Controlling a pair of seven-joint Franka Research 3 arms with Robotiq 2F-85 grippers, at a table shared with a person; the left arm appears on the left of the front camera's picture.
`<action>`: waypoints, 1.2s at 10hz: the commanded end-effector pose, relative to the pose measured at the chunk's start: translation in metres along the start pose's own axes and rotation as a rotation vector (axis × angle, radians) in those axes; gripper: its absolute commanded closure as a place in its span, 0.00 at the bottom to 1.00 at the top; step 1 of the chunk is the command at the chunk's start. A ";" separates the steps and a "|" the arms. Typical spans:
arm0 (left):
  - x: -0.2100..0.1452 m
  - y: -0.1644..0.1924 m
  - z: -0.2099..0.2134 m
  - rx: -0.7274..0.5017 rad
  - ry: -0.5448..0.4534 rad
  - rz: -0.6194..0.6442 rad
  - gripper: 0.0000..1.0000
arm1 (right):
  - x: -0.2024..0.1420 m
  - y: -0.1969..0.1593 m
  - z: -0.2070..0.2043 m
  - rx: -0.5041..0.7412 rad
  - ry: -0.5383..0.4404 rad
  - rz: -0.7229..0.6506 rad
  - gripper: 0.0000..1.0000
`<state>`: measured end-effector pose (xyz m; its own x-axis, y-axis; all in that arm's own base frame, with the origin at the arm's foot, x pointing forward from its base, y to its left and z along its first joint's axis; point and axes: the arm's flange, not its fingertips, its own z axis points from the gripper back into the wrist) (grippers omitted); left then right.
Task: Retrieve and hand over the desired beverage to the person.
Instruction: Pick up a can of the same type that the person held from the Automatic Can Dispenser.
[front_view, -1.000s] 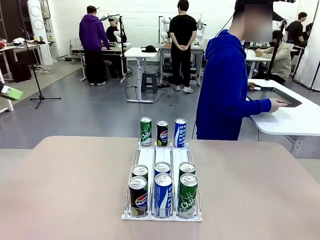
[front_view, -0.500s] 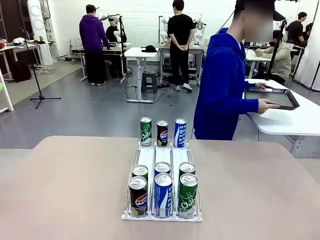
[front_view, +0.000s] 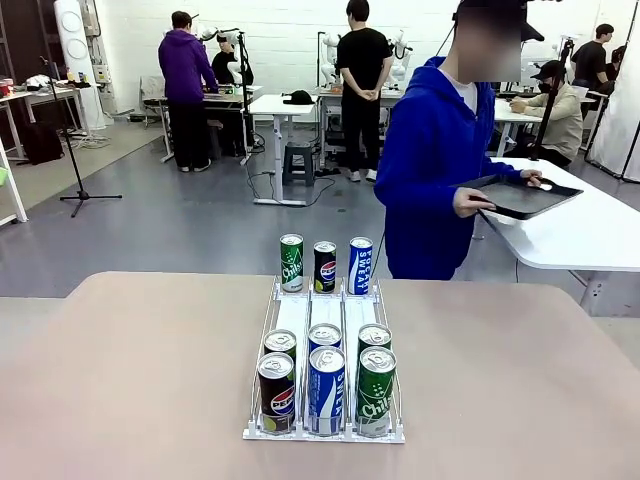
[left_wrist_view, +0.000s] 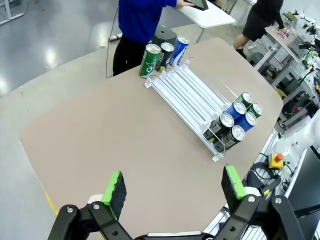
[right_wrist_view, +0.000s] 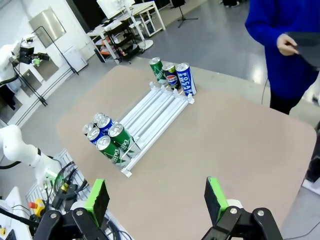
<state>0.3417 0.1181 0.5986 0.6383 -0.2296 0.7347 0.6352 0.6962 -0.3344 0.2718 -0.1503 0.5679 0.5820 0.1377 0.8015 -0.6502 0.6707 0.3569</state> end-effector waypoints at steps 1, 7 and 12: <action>0.000 0.001 0.001 -0.010 -0.012 -0.012 0.00 | 0.001 -0.002 -0.001 0.016 -0.007 0.016 0.00; 0.000 0.001 0.001 -0.010 -0.012 -0.012 0.00 | 0.001 -0.002 -0.001 0.016 -0.007 0.016 0.00; 0.000 0.001 0.001 -0.010 -0.012 -0.012 0.00 | 0.001 -0.002 -0.001 0.016 -0.007 0.016 0.00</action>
<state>0.3414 0.1181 0.5989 0.6397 -0.2297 0.7335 0.6329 0.6989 -0.3331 0.2716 -0.1493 0.5656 0.5842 0.1448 0.7986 -0.6505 0.6719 0.3541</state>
